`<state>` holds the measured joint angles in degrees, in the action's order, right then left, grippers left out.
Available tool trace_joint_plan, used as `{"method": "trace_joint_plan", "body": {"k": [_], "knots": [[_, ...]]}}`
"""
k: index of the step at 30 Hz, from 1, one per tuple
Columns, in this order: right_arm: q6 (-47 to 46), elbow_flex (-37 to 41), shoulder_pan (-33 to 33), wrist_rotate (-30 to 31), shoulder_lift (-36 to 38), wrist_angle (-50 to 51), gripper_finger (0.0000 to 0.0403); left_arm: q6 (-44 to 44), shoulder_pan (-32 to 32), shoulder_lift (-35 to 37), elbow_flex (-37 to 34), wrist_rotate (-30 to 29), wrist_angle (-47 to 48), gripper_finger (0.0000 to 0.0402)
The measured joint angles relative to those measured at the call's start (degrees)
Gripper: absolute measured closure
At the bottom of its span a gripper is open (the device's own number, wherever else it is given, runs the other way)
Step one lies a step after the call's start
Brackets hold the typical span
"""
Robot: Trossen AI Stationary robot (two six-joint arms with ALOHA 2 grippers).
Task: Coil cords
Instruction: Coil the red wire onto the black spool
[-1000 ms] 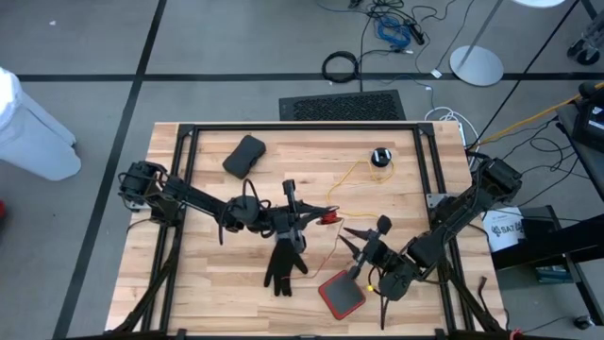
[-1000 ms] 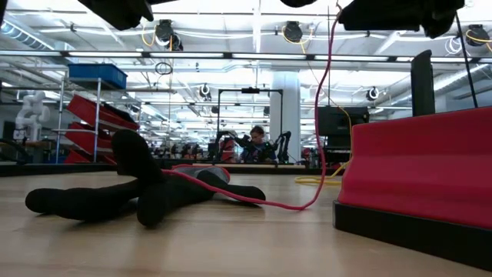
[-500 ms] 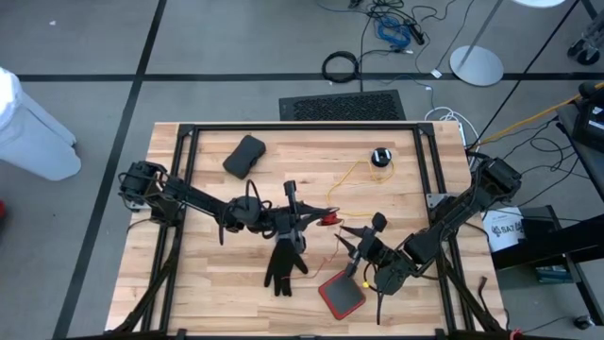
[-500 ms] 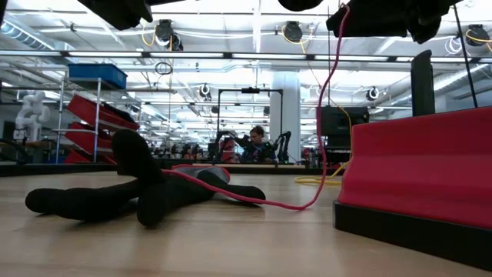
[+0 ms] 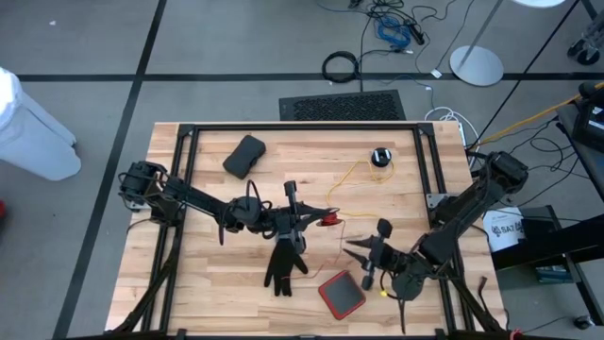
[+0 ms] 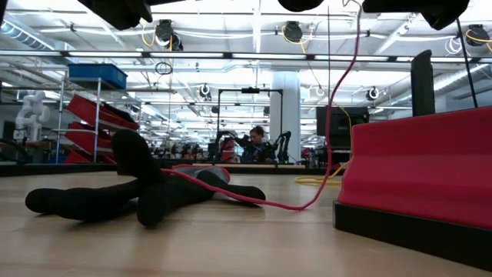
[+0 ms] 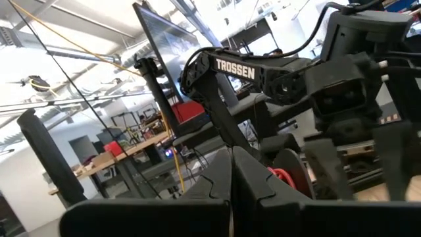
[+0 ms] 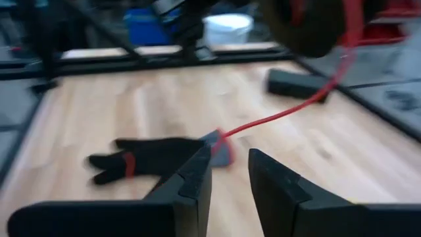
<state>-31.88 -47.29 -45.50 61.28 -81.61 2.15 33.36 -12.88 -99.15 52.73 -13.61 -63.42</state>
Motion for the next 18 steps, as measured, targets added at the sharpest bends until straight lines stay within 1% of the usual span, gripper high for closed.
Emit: {"method": "trace_joint_plan", "body": {"k": [2,4,14,18], "knots": [[-0.3,0.0,0.0,-2.88,0.11,-0.06,0.0321,0.0,0.0,0.0,0.0,0.0,0.0,0.0401],[-0.44,0.0,0.39,-3.91,-0.03,-0.11,0.0326,-0.02,0.0,0.0,0.0,0.0,0.0,0.0401],[-1.67,0.0,5.22,-4.48,-2.25,-1.0,0.033,-0.09,0.0,0.0,0.0,0.01,0.08,0.0401],[-1.95,0.0,6.19,-4.71,-2.7,-1.0,0.033,-0.09,0.0,0.0,-0.02,0.0,0.38,0.0401]]}}
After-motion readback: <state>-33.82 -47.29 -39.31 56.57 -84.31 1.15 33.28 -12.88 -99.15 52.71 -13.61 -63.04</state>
